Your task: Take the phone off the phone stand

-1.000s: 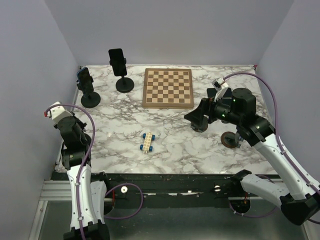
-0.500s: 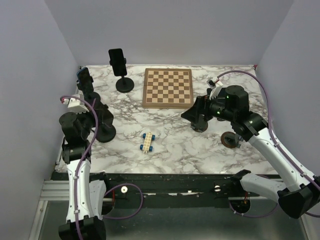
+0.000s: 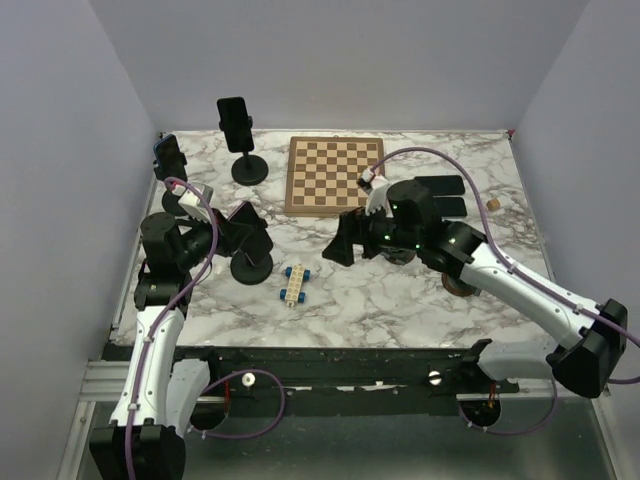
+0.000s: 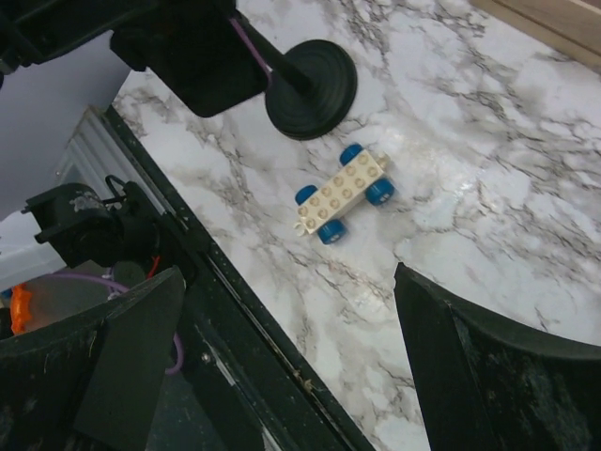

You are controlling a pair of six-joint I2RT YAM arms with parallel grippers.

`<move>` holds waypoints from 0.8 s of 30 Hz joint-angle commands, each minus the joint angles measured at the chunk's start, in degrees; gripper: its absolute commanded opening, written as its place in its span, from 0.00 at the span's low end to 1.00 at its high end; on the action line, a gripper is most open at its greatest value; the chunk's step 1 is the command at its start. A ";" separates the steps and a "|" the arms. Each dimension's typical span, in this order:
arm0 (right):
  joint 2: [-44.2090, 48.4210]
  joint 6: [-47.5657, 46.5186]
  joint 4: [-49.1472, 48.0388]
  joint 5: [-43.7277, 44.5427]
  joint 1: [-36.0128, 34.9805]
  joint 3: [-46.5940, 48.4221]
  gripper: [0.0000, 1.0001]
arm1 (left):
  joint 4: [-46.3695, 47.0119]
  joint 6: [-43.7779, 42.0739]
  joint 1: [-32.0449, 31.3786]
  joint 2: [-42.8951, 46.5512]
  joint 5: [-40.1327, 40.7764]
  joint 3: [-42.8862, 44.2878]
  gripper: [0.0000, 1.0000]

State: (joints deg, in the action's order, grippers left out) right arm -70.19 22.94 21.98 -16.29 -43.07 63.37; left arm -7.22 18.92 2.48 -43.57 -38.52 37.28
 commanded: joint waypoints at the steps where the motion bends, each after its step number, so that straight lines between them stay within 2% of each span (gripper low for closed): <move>1: -4.65 0.40 -0.73 8.52 -7.09 5.96 1.00 | 0.10 0.76 -0.77 -1.47 -6.74 1.46 0.01; 2: -6.08 0.18 -0.50 10.49 -8.70 7.20 1.00 | -0.22 0.92 -0.81 -1.86 -6.57 1.64 0.06; 5: -9.78 -0.83 0.79 16.89 -13.66 10.92 1.00 | -0.64 1.23 -0.90 -1.64 -5.68 1.92 0.29; 10: -13.52 -3.23 2.83 29.30 -20.30 16.23 1.00 | -1.29 0.92 -0.91 1.52 -1.98 1.58 0.50; 14: -13.00 -2.86 -0.82 36.52 -22.06 15.69 1.00 | -1.27 1.34 -0.92 4.52 0.51 1.13 0.66; 17: -11.74 -0.18 -5.72 40.92 -22.08 13.20 1.00 | -2.49 1.06 -0.90 7.28 4.38 1.13 0.71; 21: -15.94 0.32 -5.05 35.57 -22.06 17.69 1.00 | -4.13 1.12 -0.90 14.17 11.34 0.16 0.69; 24: -20.76 -0.43 -3.95 31.24 -22.12 22.55 1.00 | -8.21 3.75 -0.92 20.57 21.56 -0.30 0.68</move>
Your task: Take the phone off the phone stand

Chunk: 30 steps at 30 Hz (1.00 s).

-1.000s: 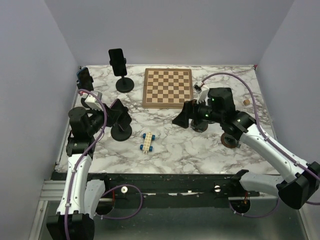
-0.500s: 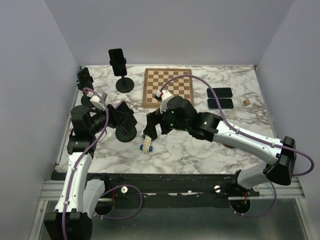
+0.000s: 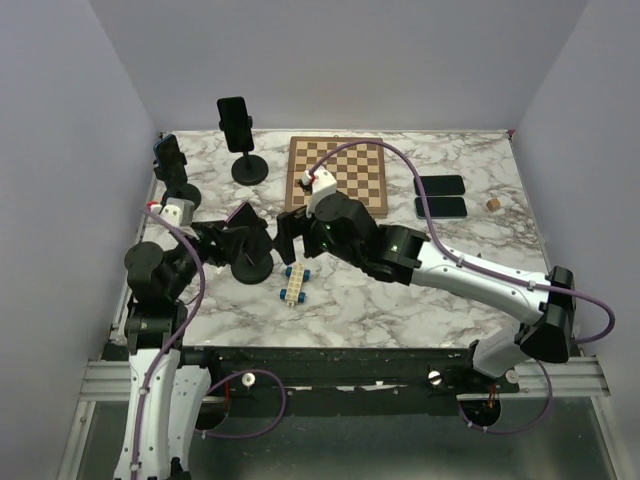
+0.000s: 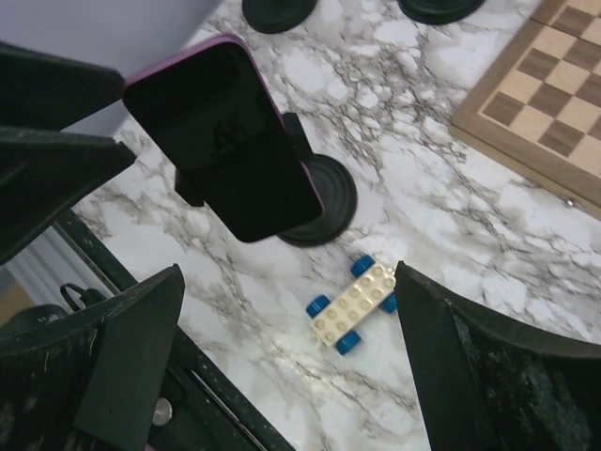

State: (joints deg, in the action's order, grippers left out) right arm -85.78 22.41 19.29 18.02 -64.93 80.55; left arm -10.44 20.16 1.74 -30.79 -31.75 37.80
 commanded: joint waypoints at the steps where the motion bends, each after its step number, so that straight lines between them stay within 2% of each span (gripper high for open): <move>1: -5.84 -0.88 -2.16 -5.30 -0.25 5.69 1.00 | -6.77 3.81 -0.20 10.08 19.33 -1.00 0.68; 5: -8.74 -5.75 -5.92 -8.67 -0.26 7.69 1.00 | -15.86 4.62 -0.16 13.97 33.35 0.91 0.75; 9: -14.13 -10.53 -4.13 -9.48 -0.21 14.15 1.00 | -20.61 3.45 -0.24 13.49 40.50 1.82 0.86; 14: -19.04 -11.68 -5.04 -10.33 -0.20 19.16 1.00 | -18.65 5.24 -0.24 12.75 39.13 0.43 0.91; 26: -26.81 -10.96 -2.11 -8.94 -0.31 26.75 1.00 | -18.56 4.71 -0.08 8.90 38.67 1.22 0.91; 30: -29.44 -11.03 1.33 -5.81 -0.52 30.55 0.91 | -18.73 4.80 -0.07 9.08 39.04 1.22 0.91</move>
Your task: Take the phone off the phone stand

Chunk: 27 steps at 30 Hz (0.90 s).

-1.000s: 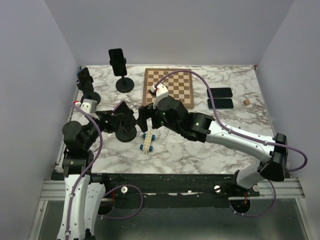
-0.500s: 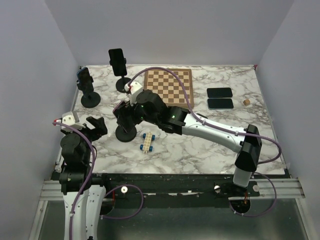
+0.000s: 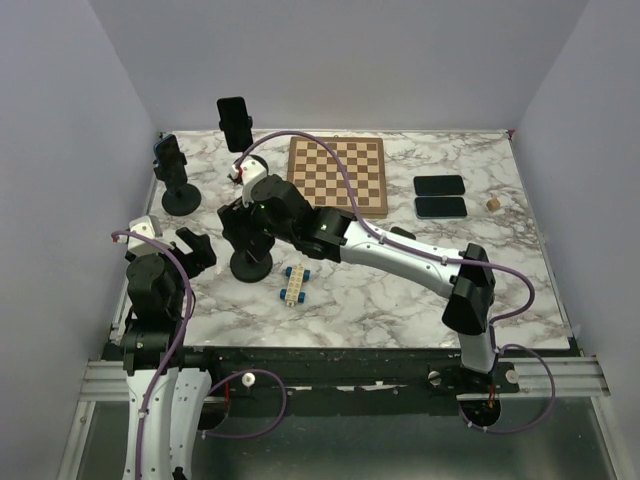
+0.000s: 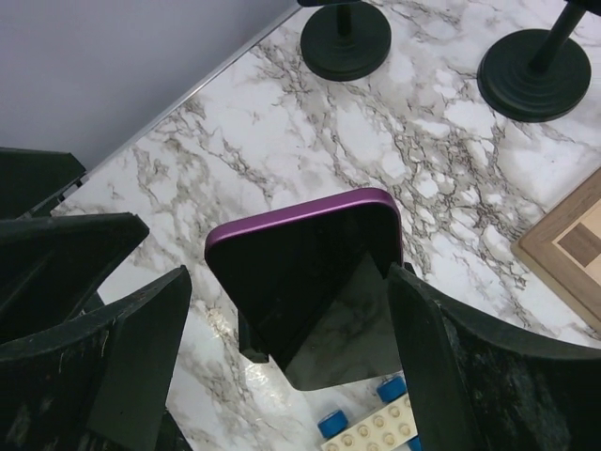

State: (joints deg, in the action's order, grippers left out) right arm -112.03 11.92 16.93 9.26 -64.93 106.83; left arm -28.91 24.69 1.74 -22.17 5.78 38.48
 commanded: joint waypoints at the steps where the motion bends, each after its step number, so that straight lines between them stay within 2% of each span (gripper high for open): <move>1: -3.56 -0.50 4.37 3.48 -0.47 4.96 0.90 | -0.25 0.27 -0.08 0.43 1.59 0.54 0.91; 8: -3.55 -1.55 4.78 6.03 -0.83 5.01 0.91 | -0.01 0.45 -0.06 0.06 0.90 0.46 0.91; 13: -3.07 -2.01 5.12 5.84 -0.83 5.54 0.97 | -0.01 0.40 -0.08 0.02 0.72 0.46 0.91; 18: -3.71 -3.33 6.00 6.01 -0.80 6.14 1.00 | 0.08 0.45 -0.09 -0.18 0.55 0.42 0.91; 27: -4.31 -2.13 5.22 -0.33 1.67 7.17 1.00 | 0.28 0.45 -0.11 -0.67 0.22 0.37 0.91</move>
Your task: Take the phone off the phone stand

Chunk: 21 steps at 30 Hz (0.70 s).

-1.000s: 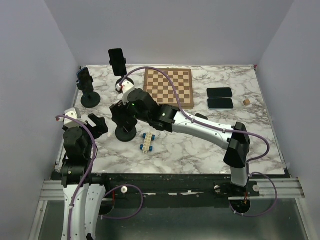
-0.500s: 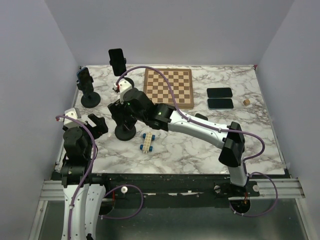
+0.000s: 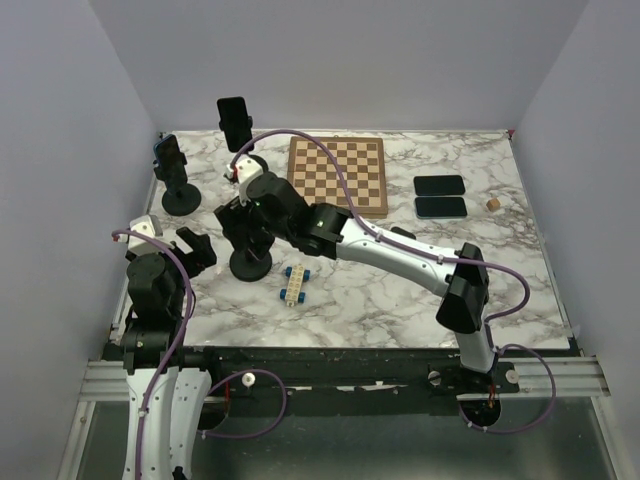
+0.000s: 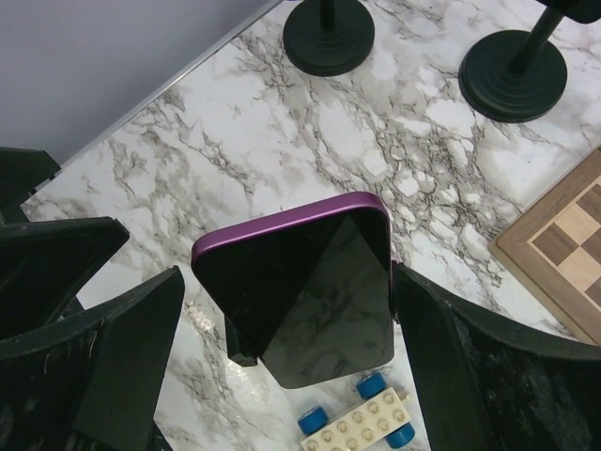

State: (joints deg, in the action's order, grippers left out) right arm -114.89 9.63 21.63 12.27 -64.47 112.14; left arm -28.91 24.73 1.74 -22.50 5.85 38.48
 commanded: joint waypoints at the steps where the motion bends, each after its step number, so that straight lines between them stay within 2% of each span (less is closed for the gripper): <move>1: -1.56 -0.18 0.56 -3.71 1.33 1.86 1.00 | 0.25 0.38 -0.07 -0.47 0.06 0.37 0.91; 11: -3.56 -2.87 0.35 -5.00 1.46 2.70 0.98 | 0.43 0.49 -0.07 -0.96 -0.22 0.24 0.93; 21: -4.99 -2.16 0.01 -4.23 1.53 4.06 0.87 | 0.43 0.49 -0.07 -1.06 -0.22 0.19 0.93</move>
State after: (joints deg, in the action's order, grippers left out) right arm -118.43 7.49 21.54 8.01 -62.94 114.28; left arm -28.86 24.91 1.74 -23.44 5.82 38.48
